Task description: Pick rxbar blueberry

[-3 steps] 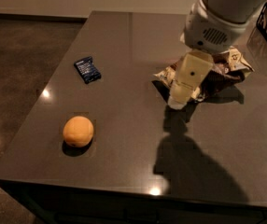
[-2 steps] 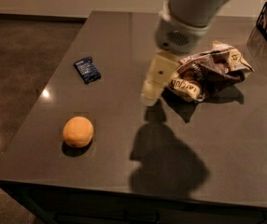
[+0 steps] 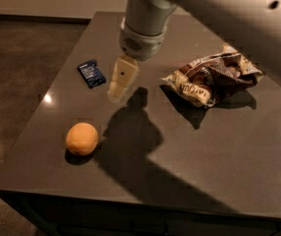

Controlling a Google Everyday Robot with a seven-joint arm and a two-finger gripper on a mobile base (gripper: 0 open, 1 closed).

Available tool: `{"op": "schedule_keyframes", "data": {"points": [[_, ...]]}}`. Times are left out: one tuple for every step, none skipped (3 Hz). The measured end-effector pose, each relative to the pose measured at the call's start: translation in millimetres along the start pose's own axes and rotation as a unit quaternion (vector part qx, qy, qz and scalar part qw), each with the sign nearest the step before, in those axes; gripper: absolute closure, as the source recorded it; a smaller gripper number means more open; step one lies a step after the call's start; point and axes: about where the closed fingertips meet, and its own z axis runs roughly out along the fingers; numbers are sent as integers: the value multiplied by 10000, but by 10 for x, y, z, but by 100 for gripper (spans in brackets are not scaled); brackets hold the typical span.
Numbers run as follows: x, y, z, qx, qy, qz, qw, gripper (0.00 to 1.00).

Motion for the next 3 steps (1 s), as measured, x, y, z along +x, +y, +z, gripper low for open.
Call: {"op": "schedule_keyframes", "data": {"points": [[-386, -29, 236, 78, 116, 281, 9995, 0], [-739, -26, 473, 87, 289, 413, 9987, 0], [-1037, -70, 706, 83, 472, 480, 9977, 0]]}}
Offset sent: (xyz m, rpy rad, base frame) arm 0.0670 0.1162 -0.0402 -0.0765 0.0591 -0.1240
